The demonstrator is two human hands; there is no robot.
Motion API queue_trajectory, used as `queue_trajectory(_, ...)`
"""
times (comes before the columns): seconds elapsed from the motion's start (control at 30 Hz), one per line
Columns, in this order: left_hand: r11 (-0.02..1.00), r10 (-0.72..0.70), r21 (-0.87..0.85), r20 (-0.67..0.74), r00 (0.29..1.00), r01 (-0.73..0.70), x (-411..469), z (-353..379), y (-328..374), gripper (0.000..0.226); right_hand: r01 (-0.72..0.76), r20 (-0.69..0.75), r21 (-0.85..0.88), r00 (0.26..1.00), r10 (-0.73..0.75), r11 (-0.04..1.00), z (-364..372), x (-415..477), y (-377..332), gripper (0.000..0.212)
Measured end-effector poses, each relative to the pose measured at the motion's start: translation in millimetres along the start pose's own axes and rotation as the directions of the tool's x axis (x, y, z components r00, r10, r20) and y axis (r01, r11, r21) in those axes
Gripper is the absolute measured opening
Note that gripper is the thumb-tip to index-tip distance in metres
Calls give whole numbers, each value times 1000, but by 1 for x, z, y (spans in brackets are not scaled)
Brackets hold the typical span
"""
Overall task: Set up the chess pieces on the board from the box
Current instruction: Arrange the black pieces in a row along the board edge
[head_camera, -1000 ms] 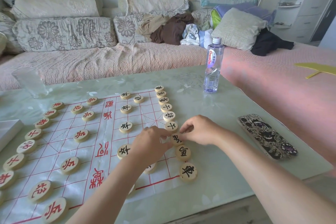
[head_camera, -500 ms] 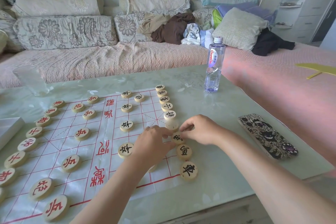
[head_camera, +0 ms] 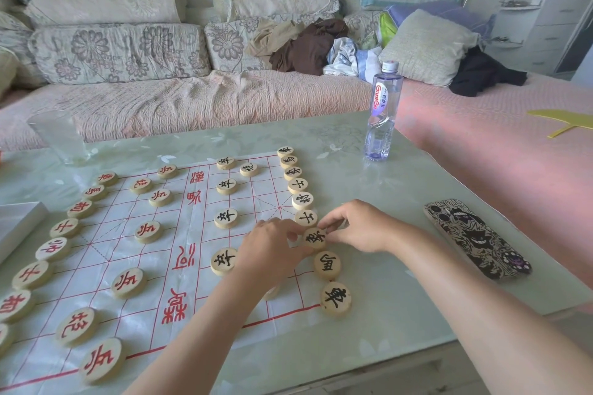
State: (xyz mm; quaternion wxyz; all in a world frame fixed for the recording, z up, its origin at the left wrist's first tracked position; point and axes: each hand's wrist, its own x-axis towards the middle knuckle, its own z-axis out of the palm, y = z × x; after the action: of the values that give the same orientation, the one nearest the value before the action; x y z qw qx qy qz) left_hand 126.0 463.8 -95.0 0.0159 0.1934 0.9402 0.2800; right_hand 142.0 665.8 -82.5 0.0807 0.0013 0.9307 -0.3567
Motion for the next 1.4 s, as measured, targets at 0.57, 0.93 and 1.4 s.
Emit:
queue_trajectory(0.57,999,44,15,-9,999,-44,5,-1,7,33,1,37,-47,999,1,999,-4,-5,-6,36)
queue_trajectory(0.93,999,36,40,-1,999,-36,-1,-1,3,43,40,46,-20,998,-39,999,-4,-5,-5,29)
queue_trajectory(1.4,992,115,49,95,989,-120,-27,-11,8,22,-12,76,-132,997,22,991,-11,-35,-2,27)
